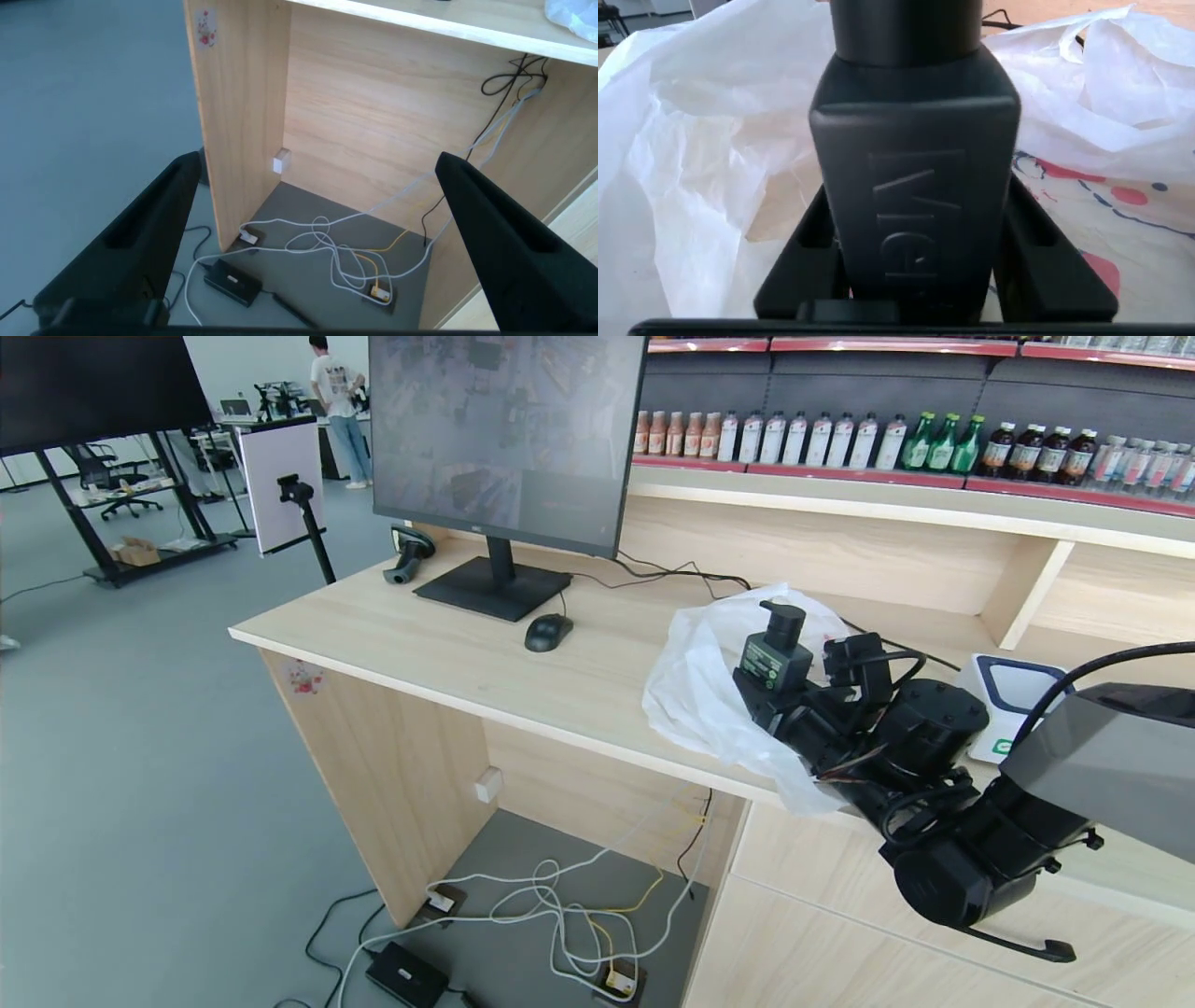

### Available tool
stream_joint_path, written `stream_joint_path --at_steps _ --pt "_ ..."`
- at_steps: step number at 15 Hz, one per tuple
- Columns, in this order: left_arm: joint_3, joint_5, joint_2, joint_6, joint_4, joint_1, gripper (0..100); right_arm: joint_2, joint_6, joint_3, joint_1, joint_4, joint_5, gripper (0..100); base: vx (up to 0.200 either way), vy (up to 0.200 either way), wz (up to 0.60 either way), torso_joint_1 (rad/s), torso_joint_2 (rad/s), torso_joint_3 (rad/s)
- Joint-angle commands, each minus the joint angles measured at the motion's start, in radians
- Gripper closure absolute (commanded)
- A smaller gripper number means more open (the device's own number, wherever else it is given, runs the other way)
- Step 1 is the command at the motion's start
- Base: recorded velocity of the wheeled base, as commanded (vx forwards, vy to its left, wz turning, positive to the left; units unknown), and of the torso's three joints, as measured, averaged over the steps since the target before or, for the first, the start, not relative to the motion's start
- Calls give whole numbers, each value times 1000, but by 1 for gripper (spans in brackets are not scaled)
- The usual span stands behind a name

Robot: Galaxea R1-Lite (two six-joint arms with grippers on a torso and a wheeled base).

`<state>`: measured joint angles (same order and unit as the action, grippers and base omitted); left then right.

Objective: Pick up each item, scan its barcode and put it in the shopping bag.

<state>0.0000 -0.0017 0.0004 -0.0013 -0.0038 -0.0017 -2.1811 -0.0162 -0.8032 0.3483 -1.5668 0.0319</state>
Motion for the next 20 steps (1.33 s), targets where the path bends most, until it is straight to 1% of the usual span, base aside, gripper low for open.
stream_joint_path --at_steps 1,12,13,17,20 --pt "0 0 0 0 -1 0 0 -3 1 -2 1 -4 -1 0 0 0 0 0 0 0" --pt "0 0 0 0 -1 0 0 103 7 22 0 -4 -1 0 0 0 0 0 0 0" --pt "0 0 0 0 -1 0 0 133 30 36 -5 -4 0 0 0 0 0 0 0 0" --pt "0 0 0 0 -1 0 0 204 32 73 -6 -4 0 0 0 0 0 0 0 0" --pt "0 0 0 0 -1 0 0 270 32 131 -6 -4 0 0 0 0 0 0 0 0"
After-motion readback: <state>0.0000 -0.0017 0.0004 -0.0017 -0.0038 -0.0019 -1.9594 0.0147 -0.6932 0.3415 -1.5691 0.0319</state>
